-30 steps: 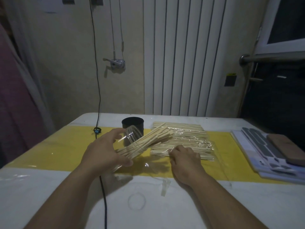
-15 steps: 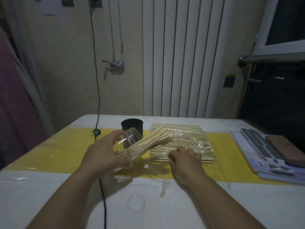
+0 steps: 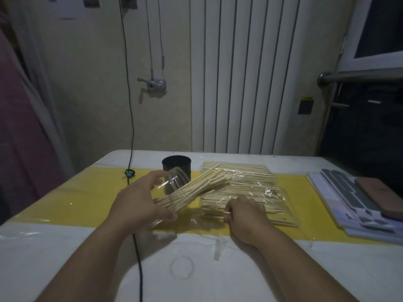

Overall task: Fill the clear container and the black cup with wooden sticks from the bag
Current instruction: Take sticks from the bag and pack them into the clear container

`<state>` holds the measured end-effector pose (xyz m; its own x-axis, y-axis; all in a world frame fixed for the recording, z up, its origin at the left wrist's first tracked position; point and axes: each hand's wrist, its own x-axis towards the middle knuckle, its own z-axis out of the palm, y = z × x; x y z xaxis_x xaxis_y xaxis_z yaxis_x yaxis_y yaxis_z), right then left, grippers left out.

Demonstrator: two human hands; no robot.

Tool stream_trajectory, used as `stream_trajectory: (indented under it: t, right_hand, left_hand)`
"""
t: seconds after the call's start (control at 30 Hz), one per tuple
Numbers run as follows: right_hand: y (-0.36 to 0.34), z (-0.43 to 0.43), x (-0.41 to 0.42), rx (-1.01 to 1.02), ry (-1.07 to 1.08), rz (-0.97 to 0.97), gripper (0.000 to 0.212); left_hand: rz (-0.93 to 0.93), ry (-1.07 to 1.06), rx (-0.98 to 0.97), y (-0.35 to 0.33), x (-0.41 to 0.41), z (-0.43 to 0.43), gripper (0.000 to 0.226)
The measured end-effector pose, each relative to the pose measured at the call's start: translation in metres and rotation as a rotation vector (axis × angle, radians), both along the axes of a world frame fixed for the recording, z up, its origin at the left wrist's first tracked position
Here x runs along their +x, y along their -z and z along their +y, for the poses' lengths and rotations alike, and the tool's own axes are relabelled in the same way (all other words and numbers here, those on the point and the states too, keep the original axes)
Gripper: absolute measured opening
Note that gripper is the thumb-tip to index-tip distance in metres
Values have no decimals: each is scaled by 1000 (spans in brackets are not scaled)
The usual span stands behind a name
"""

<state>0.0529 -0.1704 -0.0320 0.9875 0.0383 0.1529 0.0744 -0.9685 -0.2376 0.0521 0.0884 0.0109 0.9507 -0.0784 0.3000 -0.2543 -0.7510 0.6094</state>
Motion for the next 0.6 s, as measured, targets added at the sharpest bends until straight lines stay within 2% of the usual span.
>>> stream_trajectory:
  t: [0.13,0.23,0.33,0.6]
  right_hand:
    - [-3,0,-4,45,-35,-35,6]
    - [-3,0,-3,69,-41,-72,13]
    - [-2,1,0,-7,-42,-60,21]
    - [1,-1,-3,-29,-53,-145,9]
  left_hand:
    - [4,2,-5,-2,-1,-1,88]
    - [11,-5,-12,-2,-2,-1,93]
    - [13,-3,-22,-2,-2,-2,95]
    - [22,-5,-14,-3,-3,-2,96]
